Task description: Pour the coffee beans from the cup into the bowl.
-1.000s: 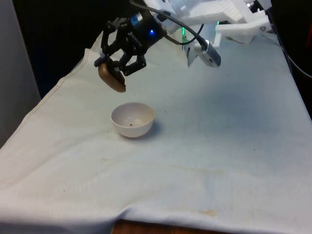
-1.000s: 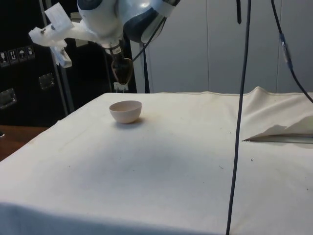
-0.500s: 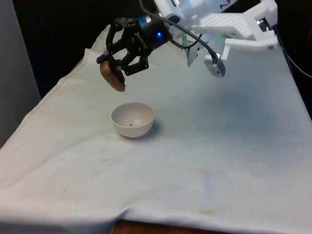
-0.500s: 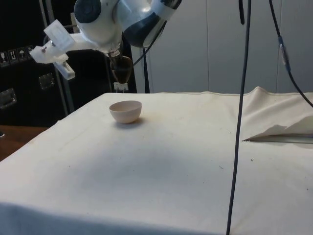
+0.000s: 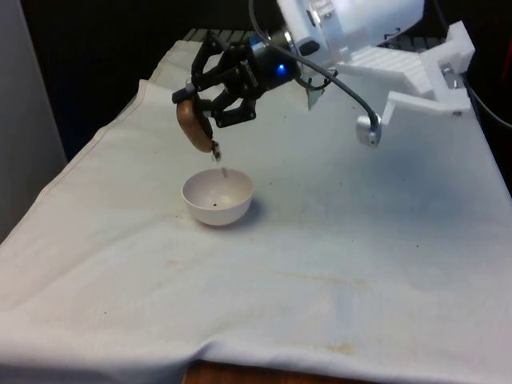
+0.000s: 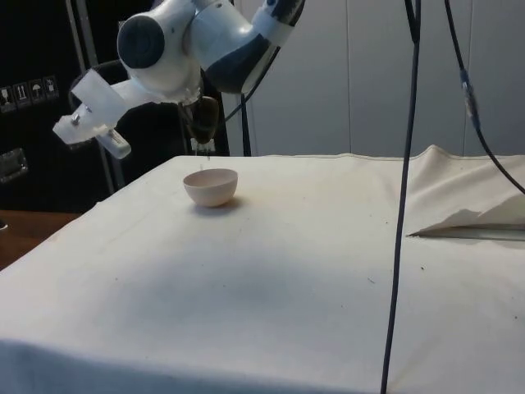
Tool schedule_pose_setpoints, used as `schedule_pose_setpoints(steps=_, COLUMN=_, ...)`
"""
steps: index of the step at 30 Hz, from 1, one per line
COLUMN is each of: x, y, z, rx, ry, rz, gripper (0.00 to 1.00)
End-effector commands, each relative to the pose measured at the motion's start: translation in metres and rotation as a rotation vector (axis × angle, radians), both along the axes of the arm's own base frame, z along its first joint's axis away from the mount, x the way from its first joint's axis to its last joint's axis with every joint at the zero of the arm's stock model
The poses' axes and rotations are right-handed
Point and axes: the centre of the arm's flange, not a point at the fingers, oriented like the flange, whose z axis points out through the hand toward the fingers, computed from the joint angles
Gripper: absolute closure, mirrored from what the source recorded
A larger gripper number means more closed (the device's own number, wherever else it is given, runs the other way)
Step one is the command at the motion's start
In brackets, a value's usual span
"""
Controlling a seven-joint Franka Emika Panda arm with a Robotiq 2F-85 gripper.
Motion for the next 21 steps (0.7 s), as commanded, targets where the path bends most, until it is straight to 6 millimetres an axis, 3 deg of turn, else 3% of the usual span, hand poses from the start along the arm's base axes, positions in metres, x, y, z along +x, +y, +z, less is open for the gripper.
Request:
schedule_pose_setpoints(steps=1, x=0.0, y=0.002, z=-0.001, rx=-0.008, ry=-0.001, rz=0.001, gripper=0.97)
schedule_pose_setpoints(steps=7, x=-0.003, y=0.018, z=-0.014, rx=-0.062, ry=-0.011, rz=0.01, gripper=0.97)
schedule_pose_setpoints(steps=21, x=-0.009, y=0.028, z=-0.028, rx=-0.159, ry=-0.029, rz=0.023, gripper=0.97)
